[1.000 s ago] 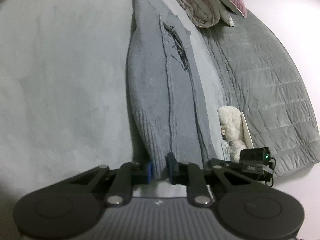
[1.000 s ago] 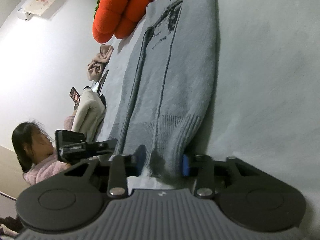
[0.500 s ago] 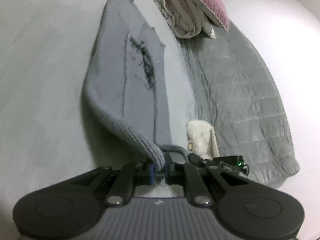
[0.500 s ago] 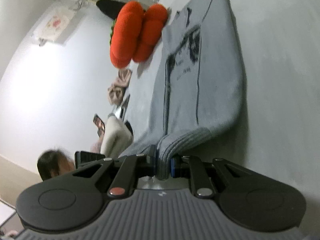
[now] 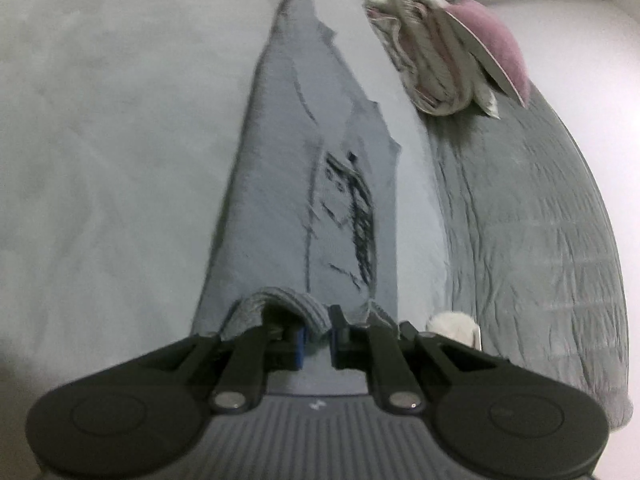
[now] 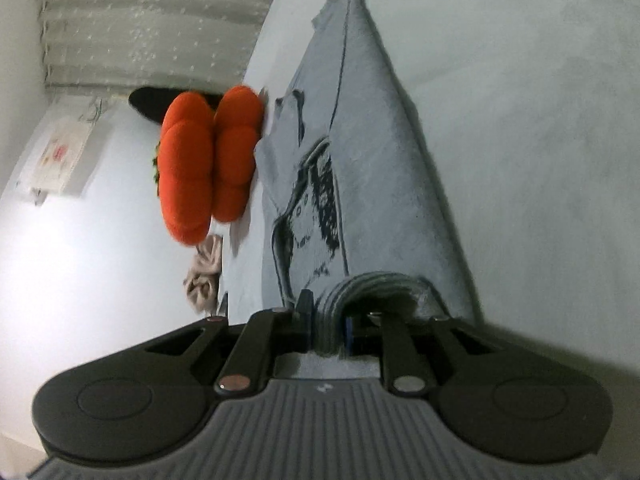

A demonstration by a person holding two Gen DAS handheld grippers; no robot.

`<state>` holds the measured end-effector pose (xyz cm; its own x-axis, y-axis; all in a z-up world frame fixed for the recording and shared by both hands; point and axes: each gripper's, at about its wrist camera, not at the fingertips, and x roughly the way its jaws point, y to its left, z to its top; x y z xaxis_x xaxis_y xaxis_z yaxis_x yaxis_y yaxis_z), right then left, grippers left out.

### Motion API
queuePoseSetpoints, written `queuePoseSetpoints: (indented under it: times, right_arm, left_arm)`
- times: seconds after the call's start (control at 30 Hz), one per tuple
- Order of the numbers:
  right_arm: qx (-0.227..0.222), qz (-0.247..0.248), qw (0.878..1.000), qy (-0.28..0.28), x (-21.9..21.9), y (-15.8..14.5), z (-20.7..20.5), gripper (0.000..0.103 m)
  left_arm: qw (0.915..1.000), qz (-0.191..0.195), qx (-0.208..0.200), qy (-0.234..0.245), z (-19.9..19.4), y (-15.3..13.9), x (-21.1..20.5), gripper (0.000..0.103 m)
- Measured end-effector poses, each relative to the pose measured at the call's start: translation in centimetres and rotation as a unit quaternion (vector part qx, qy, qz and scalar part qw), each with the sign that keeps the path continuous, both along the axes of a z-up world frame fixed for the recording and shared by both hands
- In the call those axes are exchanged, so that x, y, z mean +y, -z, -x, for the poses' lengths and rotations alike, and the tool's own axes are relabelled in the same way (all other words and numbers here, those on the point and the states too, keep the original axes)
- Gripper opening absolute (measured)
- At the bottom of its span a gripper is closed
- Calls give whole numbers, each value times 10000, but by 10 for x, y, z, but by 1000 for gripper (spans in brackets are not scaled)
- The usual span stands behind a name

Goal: Fold clothes

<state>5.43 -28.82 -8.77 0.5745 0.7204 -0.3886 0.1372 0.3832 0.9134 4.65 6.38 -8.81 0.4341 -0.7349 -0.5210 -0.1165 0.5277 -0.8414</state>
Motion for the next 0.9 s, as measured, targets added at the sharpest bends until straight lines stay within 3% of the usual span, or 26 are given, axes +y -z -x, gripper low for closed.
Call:
queuePoseSetpoints:
  times: [0.07, 0.13, 0.23, 0.43, 0.6, 0.9]
  right_arm:
    - [-26, -11, 10000, 57, 2, 0, 0, 23]
    - [-91, 8, 9999, 101, 3, -2, 1, 29]
    - [-246, 31, 9996, 132, 4, -6, 2, 38]
    - [-743, 187, 9967, 259, 6, -19, 6, 52]
    - [-1117, 673, 9904, 468, 9, -31, 5, 53]
    - [-1339, 1362, 9786, 763, 24, -36, -2, 53]
  left_arm:
    - [9999, 129, 23, -66, -5, 3, -3, 16]
    - [9998, 194, 5, -95, -7, 2, -6, 31]
    - [9998, 182, -78, -72, -10, -3, -11, 43]
    - [9995, 19, -217, -212, -13, -12, -5, 55]
    - [9981, -199, -464, -360, -11, -15, 4, 58]
    - [9944, -659, -755, -328, -9, -20, -3, 59]
